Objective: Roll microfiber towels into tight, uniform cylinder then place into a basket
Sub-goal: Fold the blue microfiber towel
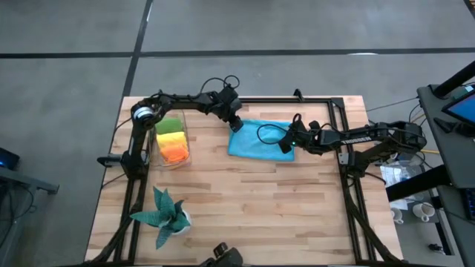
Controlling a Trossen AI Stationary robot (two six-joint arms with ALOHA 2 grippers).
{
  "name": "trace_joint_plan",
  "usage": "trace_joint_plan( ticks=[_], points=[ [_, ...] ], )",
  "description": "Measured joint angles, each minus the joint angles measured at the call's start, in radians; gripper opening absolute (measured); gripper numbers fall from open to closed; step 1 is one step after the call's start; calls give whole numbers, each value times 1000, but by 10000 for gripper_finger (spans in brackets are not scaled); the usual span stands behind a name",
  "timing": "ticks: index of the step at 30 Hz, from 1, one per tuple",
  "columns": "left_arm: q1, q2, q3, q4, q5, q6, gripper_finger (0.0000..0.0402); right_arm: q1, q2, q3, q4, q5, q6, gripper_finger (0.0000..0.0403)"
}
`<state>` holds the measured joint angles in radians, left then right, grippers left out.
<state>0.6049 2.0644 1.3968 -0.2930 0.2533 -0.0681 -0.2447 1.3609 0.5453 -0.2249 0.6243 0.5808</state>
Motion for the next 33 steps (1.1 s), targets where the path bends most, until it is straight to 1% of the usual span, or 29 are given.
trace_joint_plan(
  ticks=[13,16,19,21,25,27,31,33],
  points=[
    [-8,0,1,18,4,3,107,0,0,0,0,0,0,9],
    [-9,0,2,31,-1,3,81,0,0,0,0,0,0,9],
    [-9,0,7,31,-17,0,29,0,0,0,1,0,0,9],
    [-8,-1,13,31,-22,-5,8,0,0,0,1,0,-1,9],
    [-10,-24,13,3,-27,-4,1,0,0,0,1,1,-14,9],
    [-11,-54,3,-6,-31,-4,1,0,0,3,0,1,-30,9],
    [-13,-125,-20,-46,-81,-3,0,0,0,30,0,0,-59,9],
    [-12,-159,-32,-52,-89,-3,0,0,0,49,-1,-4,-70,9]
  ],
)
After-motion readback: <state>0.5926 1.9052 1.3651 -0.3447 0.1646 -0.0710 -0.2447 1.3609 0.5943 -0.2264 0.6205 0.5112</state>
